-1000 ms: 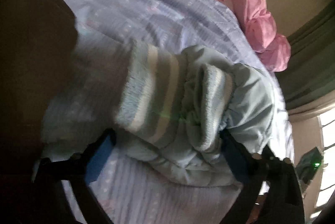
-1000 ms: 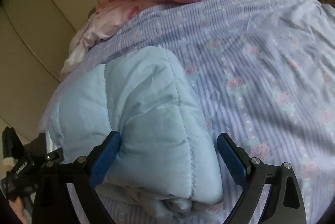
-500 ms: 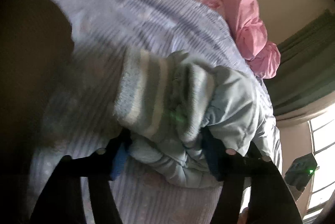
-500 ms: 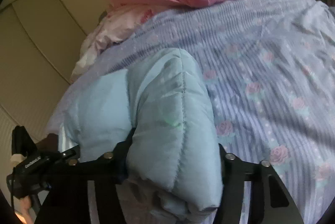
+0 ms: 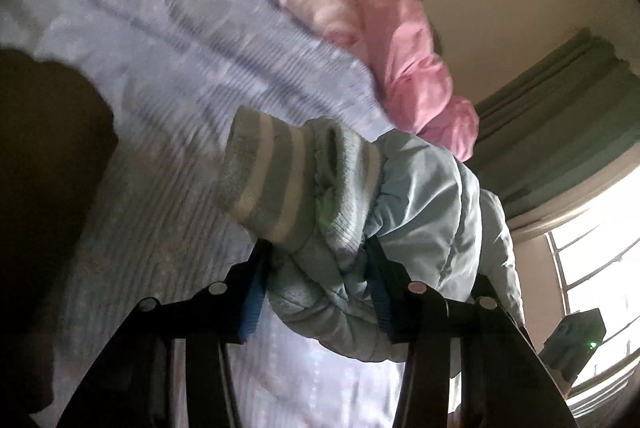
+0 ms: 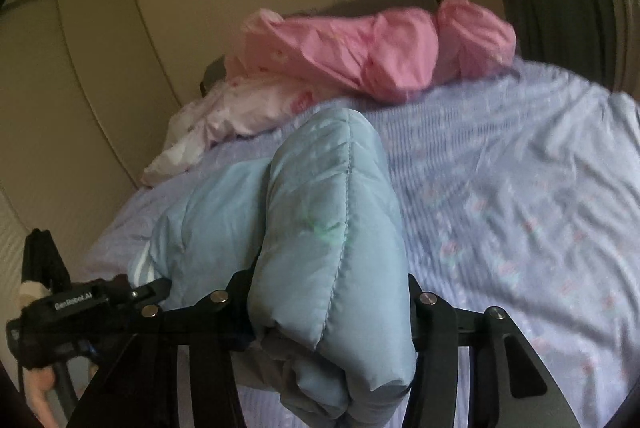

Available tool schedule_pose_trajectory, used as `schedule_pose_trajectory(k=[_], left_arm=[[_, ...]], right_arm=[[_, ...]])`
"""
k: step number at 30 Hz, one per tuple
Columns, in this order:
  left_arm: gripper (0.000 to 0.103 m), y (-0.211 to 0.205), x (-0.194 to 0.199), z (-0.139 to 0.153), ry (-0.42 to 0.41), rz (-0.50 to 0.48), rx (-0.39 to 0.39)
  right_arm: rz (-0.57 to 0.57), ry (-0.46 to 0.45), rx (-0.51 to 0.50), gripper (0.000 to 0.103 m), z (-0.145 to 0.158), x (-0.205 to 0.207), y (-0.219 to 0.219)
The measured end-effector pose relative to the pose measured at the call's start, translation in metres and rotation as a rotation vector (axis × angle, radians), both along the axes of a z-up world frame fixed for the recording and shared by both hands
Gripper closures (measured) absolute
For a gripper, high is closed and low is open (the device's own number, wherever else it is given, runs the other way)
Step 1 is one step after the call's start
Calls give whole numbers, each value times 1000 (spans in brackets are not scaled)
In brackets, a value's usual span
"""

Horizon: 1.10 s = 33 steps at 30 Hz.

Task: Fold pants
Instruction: 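Lift the folded jacket with both grippers, pinching the cuffs and the fold, then lower the folded jacket onto the dark brown garment and open both grippers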

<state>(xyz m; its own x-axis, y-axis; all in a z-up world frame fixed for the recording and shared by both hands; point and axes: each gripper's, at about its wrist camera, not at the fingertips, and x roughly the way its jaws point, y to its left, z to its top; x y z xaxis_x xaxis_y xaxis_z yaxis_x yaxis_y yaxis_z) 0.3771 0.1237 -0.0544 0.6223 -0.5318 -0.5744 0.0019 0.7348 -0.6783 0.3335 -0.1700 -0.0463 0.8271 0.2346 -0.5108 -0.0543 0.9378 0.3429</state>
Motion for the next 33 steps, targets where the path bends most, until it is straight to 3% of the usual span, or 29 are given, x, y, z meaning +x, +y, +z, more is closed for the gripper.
schedule_pose_trajectory(k=[6, 11, 16, 20, 24, 30, 33], left_arm=[[59, 36, -33, 64, -114, 4, 39], [59, 100, -69, 114, -196, 56, 120], [59, 168, -93, 133, -225, 129, 217], [59, 223, -102, 125, -206, 194, 255], [60, 270, -93, 88, -152, 225, 241], [60, 292, -77, 36, -75, 187, 214], [60, 292, -76, 27, -41, 178, 240]], right_arm=[[8, -92, 34, 53, 56, -26, 23], [65, -165, 64, 53, 92, -45, 71], [159, -185, 131, 53, 103, -51, 143], [219, -158, 175, 53, 90, -49, 200], [261, -102, 168, 53, 62, -46, 254], [241, -32, 135, 53, 19, -35, 287], [227, 26, 137, 53, 1, -26, 292]])
